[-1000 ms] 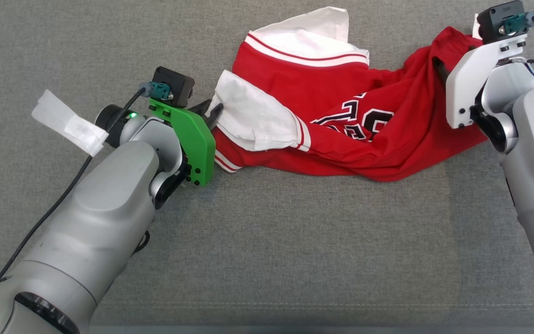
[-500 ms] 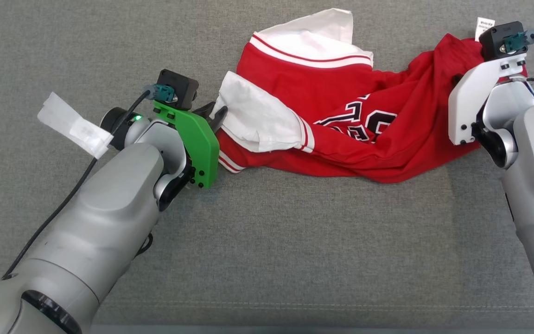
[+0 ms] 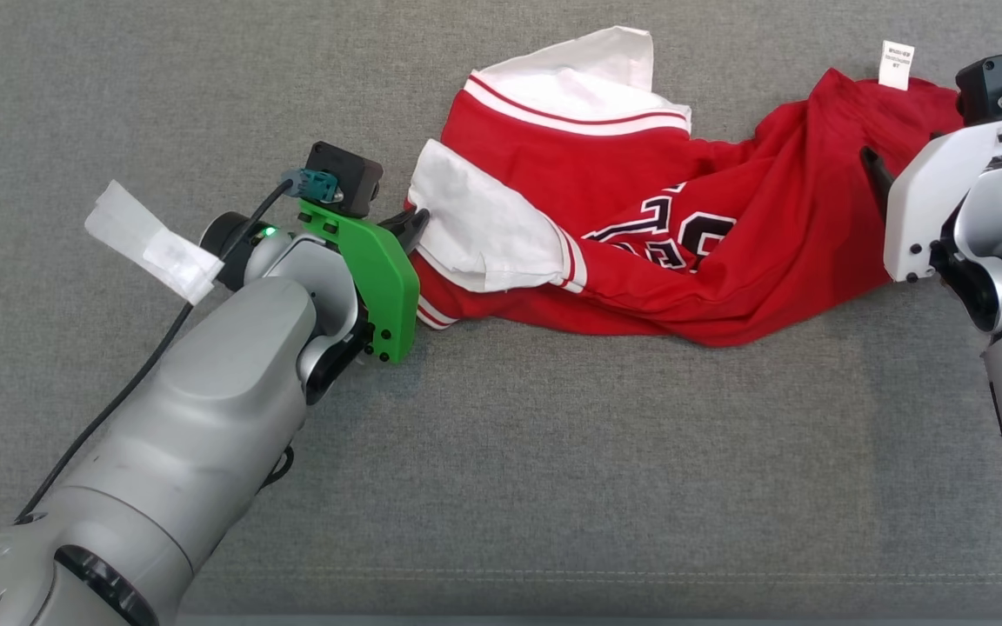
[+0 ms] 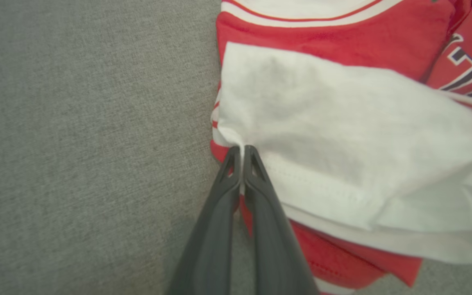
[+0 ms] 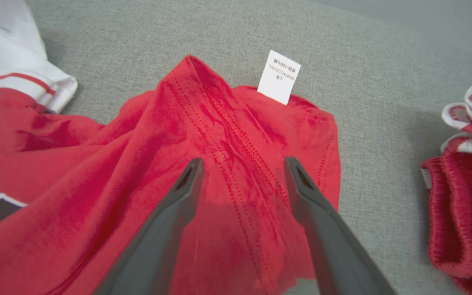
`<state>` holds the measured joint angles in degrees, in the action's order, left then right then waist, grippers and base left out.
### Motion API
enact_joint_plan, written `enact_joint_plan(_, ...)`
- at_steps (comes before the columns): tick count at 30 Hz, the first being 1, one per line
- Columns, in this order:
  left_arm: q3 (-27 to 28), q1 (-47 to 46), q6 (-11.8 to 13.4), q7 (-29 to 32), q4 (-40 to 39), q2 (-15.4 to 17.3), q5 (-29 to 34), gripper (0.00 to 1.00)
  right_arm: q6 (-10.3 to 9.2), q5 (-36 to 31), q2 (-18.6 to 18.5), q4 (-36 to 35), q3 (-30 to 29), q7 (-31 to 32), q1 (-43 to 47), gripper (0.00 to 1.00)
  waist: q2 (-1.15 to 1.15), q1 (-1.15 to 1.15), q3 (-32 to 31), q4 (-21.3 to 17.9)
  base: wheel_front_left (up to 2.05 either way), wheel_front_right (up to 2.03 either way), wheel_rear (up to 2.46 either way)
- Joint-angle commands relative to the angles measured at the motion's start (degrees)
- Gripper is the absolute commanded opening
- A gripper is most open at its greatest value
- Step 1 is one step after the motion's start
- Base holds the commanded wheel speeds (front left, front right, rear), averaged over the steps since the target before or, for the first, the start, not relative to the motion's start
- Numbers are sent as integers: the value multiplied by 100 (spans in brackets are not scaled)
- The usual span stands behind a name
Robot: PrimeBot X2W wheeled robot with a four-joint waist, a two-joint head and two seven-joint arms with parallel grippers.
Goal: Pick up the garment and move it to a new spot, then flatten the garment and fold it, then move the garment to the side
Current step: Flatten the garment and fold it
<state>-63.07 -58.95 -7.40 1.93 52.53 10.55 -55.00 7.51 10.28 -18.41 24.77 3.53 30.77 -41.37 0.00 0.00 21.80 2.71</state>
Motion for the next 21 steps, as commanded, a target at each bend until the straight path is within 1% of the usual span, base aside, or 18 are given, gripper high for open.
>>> enact_joint_plan(1, -20, -68, -12, -26, 18, 4, -78, 0, -5, -40, 28, -35, -19, 29, 62, 100, 0, 0, -4, 9, 0, 0, 0)
enact_joint_plan(7, -134, -85, -12, -43, -11, -2, -135, 0, -5, -80, 165, 120, -113, 107, -65, 100, 0, 0, -11, 63, 0, 0, 0)
enact_joint_plan(13, -240, -131, -12, -82, -33, -19, -225, 0, -5, -202, 186, 462, -162, -12, -255, 100, 0, 0, 7, 136, 0, 0, 0)
enact_joint_plan(14, -252, -138, -12, -93, -33, -19, -237, 0, -5, -213, 190, 506, -157, -39, -282, 95, 0, 0, 12, 144, 0, 0, 0)
enact_joint_plan(15, -267, -140, -12, -99, -34, -15, -245, 0, -5, -212, 199, 555, -154, -52, -305, 80, 0, 0, 16, 149, 0, 0, 0)
enact_joint_plan(16, -281, -145, -12, -111, -33, -11, -258, 0, -5, -220, 208, 598, -152, -52, -329, 73, 0, 0, 20, 152, 0, 0, 0)
enact_joint_plan(18, -304, -163, -12, -118, -33, -7, -288, 0, -5, -251, 196, 686, -155, -70, -378, 78, 0, 0, 35, 160, 0, 0, 0)
enact_joint_plan(20, -325, -185, -12, -136, -28, -8, -319, 0, -5, -257, 197, 768, -156, -102, -411, 75, 0, 0, 56, 168, 0, 0, 0)
enact_joint_plan(21, -335, -194, -12, -138, -26, -14, -318, 0, -5, -269, 199, 803, -153, -110, -430, 71, 0, 0, 68, 172, 0, 0, 0)
